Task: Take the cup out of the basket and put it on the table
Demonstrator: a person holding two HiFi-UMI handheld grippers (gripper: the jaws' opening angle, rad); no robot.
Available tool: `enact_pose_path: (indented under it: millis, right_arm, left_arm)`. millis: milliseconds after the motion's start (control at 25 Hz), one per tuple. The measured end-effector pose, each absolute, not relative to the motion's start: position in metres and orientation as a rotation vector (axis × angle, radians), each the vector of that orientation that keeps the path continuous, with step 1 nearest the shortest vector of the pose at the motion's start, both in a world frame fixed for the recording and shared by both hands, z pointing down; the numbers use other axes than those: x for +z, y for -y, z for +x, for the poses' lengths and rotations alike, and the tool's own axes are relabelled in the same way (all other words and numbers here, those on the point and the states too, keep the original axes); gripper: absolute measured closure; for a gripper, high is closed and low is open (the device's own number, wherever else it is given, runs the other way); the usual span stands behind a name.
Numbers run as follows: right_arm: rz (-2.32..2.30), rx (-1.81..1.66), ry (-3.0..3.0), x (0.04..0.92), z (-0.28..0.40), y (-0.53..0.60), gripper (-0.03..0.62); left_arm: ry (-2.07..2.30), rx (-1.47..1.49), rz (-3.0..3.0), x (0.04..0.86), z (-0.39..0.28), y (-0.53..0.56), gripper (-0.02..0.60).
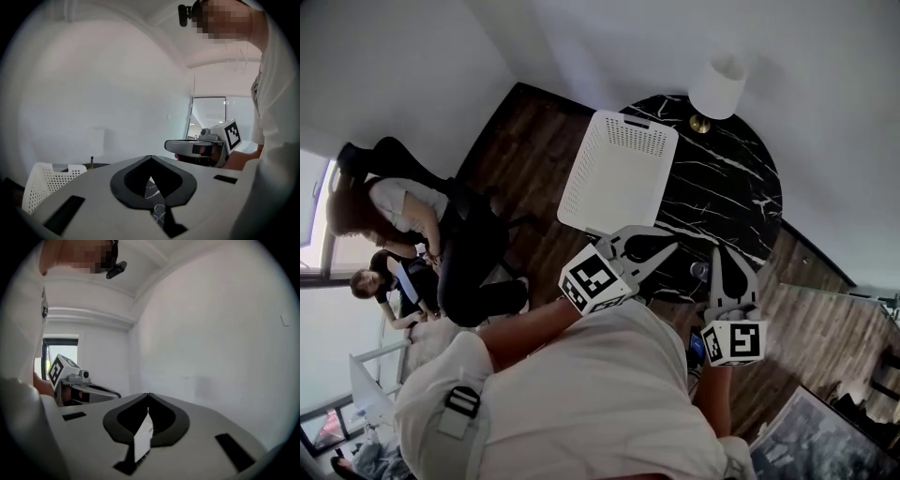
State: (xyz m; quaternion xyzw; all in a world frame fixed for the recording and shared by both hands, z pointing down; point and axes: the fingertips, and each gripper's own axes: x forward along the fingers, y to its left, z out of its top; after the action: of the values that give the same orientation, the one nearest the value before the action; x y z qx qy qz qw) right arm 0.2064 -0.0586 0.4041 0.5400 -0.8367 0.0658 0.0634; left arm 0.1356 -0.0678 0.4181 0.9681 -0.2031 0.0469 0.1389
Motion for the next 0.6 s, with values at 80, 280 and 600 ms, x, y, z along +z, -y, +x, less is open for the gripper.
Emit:
enact_pose_path:
  millis: [80,280,600]
  right_arm:
    - [1.636,0.199,2.603,0.384,0.195,0.056,0.585]
    - [1.604,0.107,2.699,0.342,0.168,0.047,0.585]
    - [1.577,0.051,2.723,0.32,0.147,0.043,0.586]
  left_arm:
    - [0.617,0.069,2.831,0.396,0.131,0.066,0.575]
    - [0.694,-0.141,2.886,0.334,0.117,0.062,0.575]
    - [0.738,-0.201,2.957,0.313,0.116,0.052,0.575]
